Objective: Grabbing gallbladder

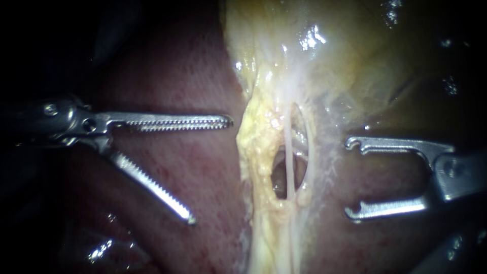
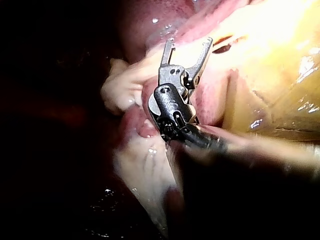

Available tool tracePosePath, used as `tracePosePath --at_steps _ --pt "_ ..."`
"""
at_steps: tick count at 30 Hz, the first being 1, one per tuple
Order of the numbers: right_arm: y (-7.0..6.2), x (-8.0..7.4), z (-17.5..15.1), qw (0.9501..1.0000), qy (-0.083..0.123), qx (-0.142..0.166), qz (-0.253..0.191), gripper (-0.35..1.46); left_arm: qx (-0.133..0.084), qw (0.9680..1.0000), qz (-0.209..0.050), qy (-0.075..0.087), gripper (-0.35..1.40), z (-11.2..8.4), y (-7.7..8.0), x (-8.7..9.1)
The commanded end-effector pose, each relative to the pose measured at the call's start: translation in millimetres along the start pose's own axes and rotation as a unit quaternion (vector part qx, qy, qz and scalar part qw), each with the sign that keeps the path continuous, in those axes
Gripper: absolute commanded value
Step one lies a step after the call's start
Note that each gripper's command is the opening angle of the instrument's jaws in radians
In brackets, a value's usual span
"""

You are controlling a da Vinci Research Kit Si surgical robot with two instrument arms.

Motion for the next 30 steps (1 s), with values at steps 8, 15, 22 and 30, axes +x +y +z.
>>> tracePosePath --at_steps 8,15,22,30 --pt "0.0 0.0 0.0 1.0000 0.000 0.000 0.000 0.58 -0.029 0.9995 -0.015 0.002 1.09 -0.1 0.2 -0.4" --pt "0.0 0.0 0.0 1.0000 0.000 0.000 0.003 0.58 -0.096 0.9909 -0.094 -0.003 0.99 0.1 1.0 -1.4" --pt "0.0 0.0 0.0 1.0000 0.000 0.000 0.003 0.58 -0.154 0.9770 -0.147 0.004 0.88 1.9 2.1 -1.7" --pt "0.0 0.0 0.0 1.0000 0.000 0.000 0.003 0.58 -0.204 0.9587 -0.195 0.031 0.69 3.0 1.6 -2.1"
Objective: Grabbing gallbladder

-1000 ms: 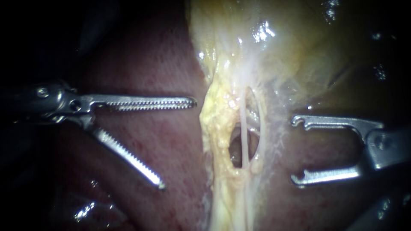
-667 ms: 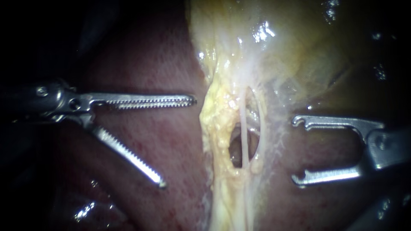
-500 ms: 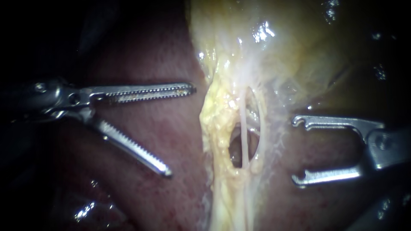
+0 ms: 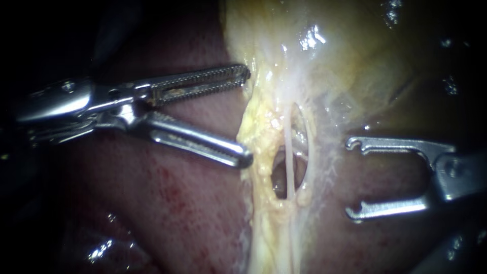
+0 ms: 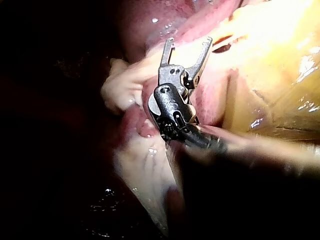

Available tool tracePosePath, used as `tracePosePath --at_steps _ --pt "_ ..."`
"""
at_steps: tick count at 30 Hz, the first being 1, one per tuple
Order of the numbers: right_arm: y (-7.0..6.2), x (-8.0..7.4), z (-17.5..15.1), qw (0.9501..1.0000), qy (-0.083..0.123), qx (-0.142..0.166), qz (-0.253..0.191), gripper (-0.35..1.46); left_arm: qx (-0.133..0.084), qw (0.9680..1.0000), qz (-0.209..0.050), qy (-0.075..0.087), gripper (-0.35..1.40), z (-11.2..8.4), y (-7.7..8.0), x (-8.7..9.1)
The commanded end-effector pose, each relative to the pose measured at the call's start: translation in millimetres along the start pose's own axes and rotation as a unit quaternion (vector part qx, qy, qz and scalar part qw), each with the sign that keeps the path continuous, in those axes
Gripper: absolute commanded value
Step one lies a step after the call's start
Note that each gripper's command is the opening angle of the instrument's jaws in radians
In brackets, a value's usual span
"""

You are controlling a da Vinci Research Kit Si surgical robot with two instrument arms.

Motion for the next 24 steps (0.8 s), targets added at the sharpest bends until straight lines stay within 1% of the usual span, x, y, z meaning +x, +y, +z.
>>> tracePosePath --at_steps 1,2,7,11,12,14,17,18,22,24 --pt "0.0 0.0 0.0 1.0000 0.000 0.000 0.000 0.58 -0.011 0.9999 -0.003 0.004 0.67 0.0 -0.2 -0.1" --pt "0.0 0.0 0.0 1.0000 0.000 0.000 0.000 0.58 -0.021 0.9997 -0.009 0.009 0.64 0.0 -0.3 -0.2" --pt "0.0 0.0 0.0 1.0000 0.000 0.000 0.000 0.57 -0.053 0.9983 -0.016 0.020 0.52 0.0 -0.2 0.1" --pt "0.0 0.0 0.0 1.0000 0.000 0.000 0.000 0.57 -0.070 0.9970 -0.021 0.026 0.36 0.0 0.0 0.5" --pt "0.0 0.0 0.0 1.0000 0.000 0.000 0.000 0.57 -0.077 0.9963 -0.022 0.029 0.32 0.0 0.1 0.6" --pt "0.0 0.0 0.0 1.0000 0.000 0.000 0.000 0.57 -0.085 0.9955 -0.023 0.033 0.22 0.0 0.2 0.9" --pt "0.0 0.0 0.0 1.0000 0.000 0.000 0.000 0.57 -0.094 0.9945 -0.025 0.039 0.12 0.0 0.3 1.2" --pt "0.0 0.0 0.0 1.0000 0.000 0.000 0.000 0.57 -0.098 0.9940 -0.026 0.043 0.04 0.0 0.2 1.4" --pt "0.0 0.0 0.0 1.0000 0.000 0.000 0.000 0.57 -0.106 0.9926 -0.027 0.053 -0.16 -0.1 0.2 1.7" --pt "0.0 0.0 0.0 1.0000 0.000 0.000 0.000 0.57 -0.109 0.9922 -0.028 0.055 -0.27 -0.2 0.1 1.7"
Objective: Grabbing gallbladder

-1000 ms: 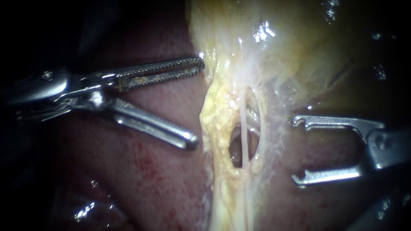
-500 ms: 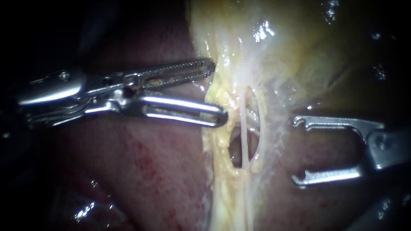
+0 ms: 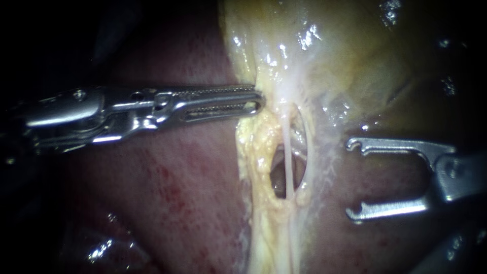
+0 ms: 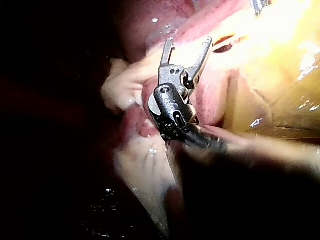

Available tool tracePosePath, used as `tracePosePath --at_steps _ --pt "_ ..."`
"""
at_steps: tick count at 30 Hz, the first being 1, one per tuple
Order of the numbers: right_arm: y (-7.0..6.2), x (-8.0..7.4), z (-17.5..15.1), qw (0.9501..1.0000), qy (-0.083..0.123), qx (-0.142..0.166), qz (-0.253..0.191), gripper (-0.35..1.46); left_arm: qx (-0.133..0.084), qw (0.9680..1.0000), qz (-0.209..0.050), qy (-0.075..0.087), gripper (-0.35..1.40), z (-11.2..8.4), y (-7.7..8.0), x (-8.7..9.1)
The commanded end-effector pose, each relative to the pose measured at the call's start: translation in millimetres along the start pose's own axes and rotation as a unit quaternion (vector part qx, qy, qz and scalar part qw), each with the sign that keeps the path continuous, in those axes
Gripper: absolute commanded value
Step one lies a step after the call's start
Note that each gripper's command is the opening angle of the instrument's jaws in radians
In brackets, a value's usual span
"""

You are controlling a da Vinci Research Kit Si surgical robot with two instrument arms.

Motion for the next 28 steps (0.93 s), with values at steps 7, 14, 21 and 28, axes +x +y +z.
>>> tracePosePath --at_steps 7,14,21,28 --pt "0.0 0.0 0.0 1.0000 0.000 0.000 0.000 0.57 -0.004 1.0000 -0.002 0.003 -0.35 -0.4 -0.4 -0.2" --pt "0.0 0.0 0.0 1.0000 0.000 0.000 0.000 0.57 -0.004 1.0000 -0.002 0.003 -0.35 -0.4 -0.4 -0.2" --pt "0.0 0.0 0.0 1.0000 0.000 0.000 0.000 0.57 -0.002 1.0000 -0.002 0.005 -0.35 -0.4 -0.4 -0.2" --pt "0.0 0.0 0.0 1.0000 0.000 0.000 0.000 0.57 -0.001 1.0000 -0.003 0.005 -0.35 -0.5 -0.6 -0.3"
